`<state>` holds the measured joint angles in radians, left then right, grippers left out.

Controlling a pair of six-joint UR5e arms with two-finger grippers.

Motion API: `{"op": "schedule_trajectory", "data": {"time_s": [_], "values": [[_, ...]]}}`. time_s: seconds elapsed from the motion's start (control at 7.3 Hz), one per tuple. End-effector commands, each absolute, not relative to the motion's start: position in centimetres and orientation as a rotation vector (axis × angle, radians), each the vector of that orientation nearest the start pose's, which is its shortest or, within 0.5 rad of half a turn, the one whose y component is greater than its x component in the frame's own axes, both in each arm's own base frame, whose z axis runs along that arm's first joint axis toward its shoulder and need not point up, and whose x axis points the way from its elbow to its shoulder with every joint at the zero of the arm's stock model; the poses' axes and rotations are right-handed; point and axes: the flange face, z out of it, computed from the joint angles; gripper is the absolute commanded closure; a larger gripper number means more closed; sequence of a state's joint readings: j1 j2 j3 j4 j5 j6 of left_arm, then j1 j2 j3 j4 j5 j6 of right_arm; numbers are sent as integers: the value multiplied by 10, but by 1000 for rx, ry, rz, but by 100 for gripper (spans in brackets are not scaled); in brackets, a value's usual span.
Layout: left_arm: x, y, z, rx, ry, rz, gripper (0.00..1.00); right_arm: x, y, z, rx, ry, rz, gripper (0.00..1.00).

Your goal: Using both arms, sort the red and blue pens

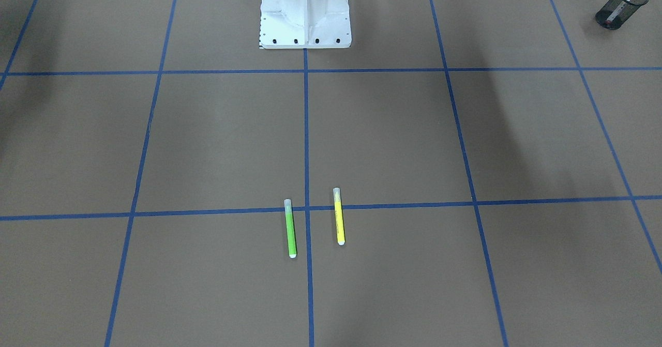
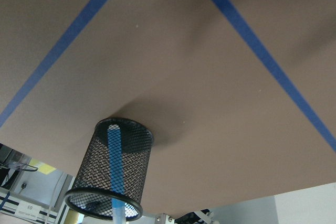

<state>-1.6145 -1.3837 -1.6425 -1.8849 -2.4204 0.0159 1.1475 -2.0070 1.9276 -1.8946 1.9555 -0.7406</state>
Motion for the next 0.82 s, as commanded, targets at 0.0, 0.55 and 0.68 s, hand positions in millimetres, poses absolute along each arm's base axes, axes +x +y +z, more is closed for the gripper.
{"op": "schedule_trajectory", "data": {"time_s": [0.0,0.55,0.68], "values": [[-76,-418,670,209,856,59,0,-45,-345,665,-216,-445,-1071,2],[-75,-417,673,203,857,55,0,-71,-452,567,21,-413,-914,1],[-75,-417,674,200,857,54,0,-65,-472,546,61,-407,-828,1]]}}
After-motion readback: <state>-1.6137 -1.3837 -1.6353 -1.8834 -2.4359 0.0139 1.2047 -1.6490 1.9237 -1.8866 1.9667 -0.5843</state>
